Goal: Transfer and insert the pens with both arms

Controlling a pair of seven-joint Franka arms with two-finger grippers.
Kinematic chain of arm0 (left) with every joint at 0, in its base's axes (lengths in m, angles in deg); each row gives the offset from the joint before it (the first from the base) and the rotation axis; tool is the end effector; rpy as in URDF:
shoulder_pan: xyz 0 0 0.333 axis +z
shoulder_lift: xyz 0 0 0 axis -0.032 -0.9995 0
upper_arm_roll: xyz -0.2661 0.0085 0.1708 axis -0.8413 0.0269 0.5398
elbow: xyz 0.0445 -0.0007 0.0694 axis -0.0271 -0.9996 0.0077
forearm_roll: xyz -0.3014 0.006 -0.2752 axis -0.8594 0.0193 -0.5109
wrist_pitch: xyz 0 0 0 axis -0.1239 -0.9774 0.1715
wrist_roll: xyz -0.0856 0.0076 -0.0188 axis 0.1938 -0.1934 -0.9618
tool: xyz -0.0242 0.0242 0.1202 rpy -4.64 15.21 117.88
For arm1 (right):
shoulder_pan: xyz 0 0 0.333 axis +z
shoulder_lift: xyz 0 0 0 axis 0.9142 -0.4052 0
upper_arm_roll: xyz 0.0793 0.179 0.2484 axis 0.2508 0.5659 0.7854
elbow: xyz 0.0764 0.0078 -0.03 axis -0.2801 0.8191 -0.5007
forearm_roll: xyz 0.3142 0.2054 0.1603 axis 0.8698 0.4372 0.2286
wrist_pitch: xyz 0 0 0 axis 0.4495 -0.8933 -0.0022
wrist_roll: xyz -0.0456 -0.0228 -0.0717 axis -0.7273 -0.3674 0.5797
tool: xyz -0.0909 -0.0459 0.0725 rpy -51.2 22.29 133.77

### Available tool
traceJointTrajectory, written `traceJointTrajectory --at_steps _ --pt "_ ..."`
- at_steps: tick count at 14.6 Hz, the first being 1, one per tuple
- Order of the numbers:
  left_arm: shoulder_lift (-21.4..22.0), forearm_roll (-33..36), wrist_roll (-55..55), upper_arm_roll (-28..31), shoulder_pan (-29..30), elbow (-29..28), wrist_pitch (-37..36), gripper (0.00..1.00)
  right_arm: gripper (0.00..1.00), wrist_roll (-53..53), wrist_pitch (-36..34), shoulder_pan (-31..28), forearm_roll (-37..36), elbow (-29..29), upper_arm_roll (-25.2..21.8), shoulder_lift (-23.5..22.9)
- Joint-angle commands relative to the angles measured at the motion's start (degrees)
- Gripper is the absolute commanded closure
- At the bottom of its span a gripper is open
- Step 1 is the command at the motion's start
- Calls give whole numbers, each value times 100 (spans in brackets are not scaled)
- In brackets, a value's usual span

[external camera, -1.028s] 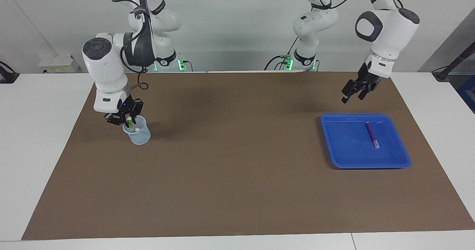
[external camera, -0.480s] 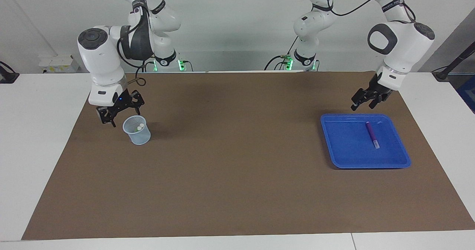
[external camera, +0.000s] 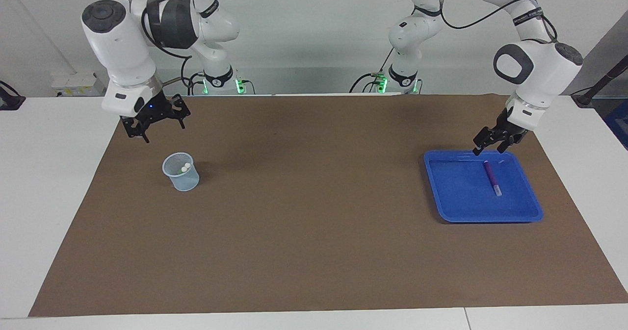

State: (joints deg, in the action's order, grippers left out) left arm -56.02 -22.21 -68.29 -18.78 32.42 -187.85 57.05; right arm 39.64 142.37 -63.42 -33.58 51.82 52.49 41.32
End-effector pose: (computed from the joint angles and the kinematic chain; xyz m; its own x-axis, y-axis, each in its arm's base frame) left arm 0.5436 0.1098 0.3852 0.9874 0.1107 0.1128 0.0953 -0.9864 0.1339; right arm 0.5500 0.0059 0.5434 0.9103 0.4031 -0.0942 0.4055 -0.9141 0.0063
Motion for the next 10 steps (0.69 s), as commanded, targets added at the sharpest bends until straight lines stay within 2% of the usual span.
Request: traceJointTrajectory --at_steps 1,5,7,10 --pt "-333 208 -113 -46 105 307 61 0 0 374 -502 -57 170 -241 -35 87" --pt "-622 208 -245 -46 114 334 421 0 0 944 -1056 -57 231 -276 -44 359" --pt "-833 208 -332 -46 114 412 579 0 0 1322 -1224 -57 573 -276 -44 448" --pt "-1176 295 -561 -37 202 719 598 0 0 1376 -1128 -57 592 -276 -44 510"
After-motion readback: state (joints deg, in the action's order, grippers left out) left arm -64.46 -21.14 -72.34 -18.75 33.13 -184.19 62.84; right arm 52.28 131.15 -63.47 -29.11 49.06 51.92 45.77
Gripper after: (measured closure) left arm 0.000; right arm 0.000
